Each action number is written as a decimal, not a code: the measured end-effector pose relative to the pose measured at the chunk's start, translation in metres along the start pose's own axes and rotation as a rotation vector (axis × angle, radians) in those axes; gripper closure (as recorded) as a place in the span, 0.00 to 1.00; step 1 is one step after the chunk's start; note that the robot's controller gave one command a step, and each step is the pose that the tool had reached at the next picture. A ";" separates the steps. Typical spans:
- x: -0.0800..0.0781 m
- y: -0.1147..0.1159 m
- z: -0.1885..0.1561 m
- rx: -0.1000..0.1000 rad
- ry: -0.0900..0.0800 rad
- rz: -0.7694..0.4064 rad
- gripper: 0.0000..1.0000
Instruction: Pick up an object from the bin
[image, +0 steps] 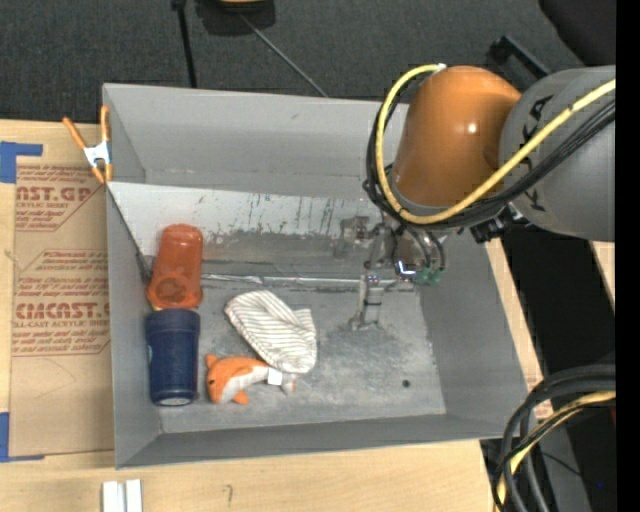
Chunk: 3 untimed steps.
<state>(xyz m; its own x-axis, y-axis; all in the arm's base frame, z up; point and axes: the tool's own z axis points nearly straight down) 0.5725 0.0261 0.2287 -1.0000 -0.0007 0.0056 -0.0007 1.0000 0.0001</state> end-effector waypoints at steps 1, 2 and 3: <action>-0.001 0.000 -0.005 -0.001 -0.008 0.000 0.00; 0.005 0.010 0.036 0.001 -0.013 -0.081 0.00; 0.018 0.034 0.103 0.001 -0.012 -0.237 0.00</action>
Offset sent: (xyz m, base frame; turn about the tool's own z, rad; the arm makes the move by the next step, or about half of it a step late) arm -0.0136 0.0211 -0.0811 -0.1653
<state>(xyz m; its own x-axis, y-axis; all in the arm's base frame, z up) 0.5536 0.0600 0.1258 -0.9720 -0.2351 -0.0058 -0.2351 0.9720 -0.0009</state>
